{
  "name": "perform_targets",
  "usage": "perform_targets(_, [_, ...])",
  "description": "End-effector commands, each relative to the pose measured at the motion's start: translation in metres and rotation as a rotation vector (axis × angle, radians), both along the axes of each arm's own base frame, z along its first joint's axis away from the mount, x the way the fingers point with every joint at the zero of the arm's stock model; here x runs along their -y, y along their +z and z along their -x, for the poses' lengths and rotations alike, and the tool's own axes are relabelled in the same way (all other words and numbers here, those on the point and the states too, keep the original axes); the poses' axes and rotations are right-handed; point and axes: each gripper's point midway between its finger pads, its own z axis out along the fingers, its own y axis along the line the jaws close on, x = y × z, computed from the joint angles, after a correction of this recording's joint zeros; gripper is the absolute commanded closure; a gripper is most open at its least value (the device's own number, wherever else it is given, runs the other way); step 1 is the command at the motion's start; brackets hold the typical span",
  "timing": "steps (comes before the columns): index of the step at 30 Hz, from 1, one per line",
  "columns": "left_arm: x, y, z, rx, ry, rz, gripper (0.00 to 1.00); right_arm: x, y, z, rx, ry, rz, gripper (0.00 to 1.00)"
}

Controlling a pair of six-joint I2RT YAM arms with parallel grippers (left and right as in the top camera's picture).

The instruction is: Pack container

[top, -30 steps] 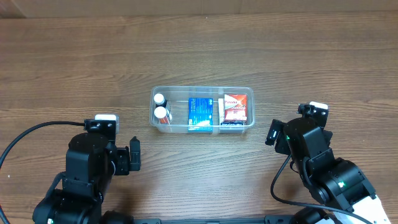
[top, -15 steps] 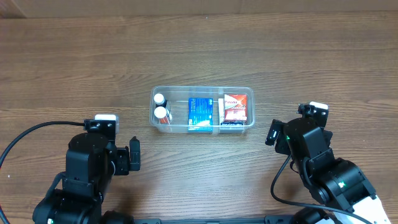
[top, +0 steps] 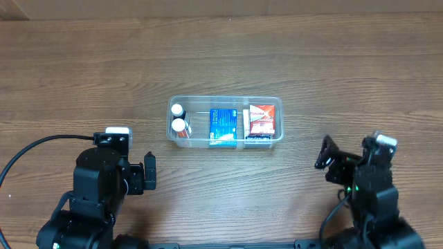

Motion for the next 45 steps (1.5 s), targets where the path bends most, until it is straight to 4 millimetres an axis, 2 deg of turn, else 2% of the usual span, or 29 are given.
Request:
perform_targets(1, [-0.001,0.002,0.0,0.012,0.009,0.002,0.0,-0.017,-0.016,-0.002,0.118,0.177,0.062,0.0])
perform_targets(6, [-0.001,0.002,0.0,0.012,0.009,0.002,0.0,-0.025,-0.008,-0.009,0.336,0.237,0.073,0.0])
perform_targets(12, [-0.001,0.002,0.0,0.012,0.009,0.002,0.0,-0.021,0.01,-0.013,0.601,0.207,0.099,0.0])
perform_targets(15, [-0.001,0.002,0.0,0.012,0.009,0.002,0.0,-0.018,0.009,-0.017,0.671,0.186,0.1,0.0])
perform_targets(19, [-0.001,0.002,0.0,0.012,0.009,0.002,0.0,-0.021,-0.005,-0.019,0.618,0.238,0.205,0.0])
perform_targets(22, [-0.001,0.002,0.0,0.012,0.009,0.002,0.0,-0.025,-0.041,-0.02,0.477,0.28,0.206,0.0])
perform_targets(45, [-0.001,0.002,0.0,0.012,0.009,0.002,0.0,-0.027,-0.039,-0.02,0.486,0.29,0.193,0.0])
